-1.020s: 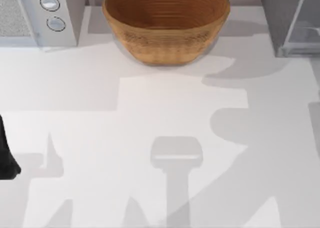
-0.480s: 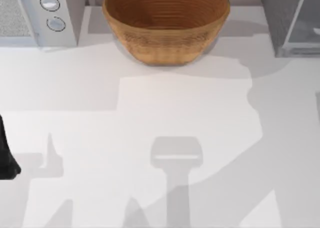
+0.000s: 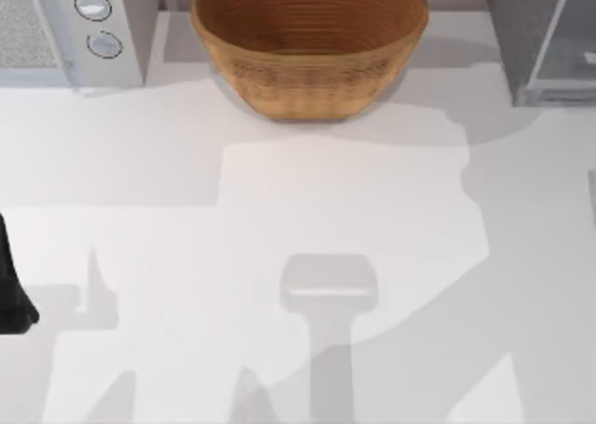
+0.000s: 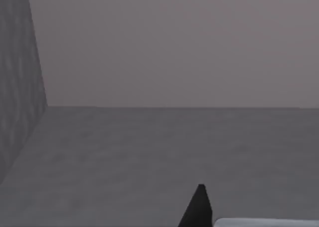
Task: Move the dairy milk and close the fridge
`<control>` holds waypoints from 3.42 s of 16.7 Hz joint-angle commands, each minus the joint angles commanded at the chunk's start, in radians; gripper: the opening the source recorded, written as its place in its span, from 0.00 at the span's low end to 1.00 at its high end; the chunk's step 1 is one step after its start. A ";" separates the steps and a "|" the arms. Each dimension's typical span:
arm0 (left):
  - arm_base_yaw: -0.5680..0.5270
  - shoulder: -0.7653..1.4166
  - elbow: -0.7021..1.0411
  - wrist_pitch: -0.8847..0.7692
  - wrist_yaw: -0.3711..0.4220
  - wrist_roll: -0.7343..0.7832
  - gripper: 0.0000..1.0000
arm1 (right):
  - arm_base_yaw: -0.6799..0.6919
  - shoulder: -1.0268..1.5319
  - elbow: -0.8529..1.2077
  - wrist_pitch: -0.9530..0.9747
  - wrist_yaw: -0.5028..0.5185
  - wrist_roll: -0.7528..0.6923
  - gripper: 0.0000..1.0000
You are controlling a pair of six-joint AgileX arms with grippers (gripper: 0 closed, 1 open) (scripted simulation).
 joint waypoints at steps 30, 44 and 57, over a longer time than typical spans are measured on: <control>0.000 0.000 0.000 0.000 0.000 0.000 1.00 | 0.039 -0.278 -0.223 -0.179 0.028 -0.035 1.00; 0.000 0.000 0.000 0.000 0.000 0.000 1.00 | 0.149 -1.554 -0.799 -0.572 0.090 -0.054 1.00; 0.000 0.000 0.000 0.000 0.000 0.000 1.00 | 0.202 -2.260 -1.263 -0.894 0.180 0.005 1.00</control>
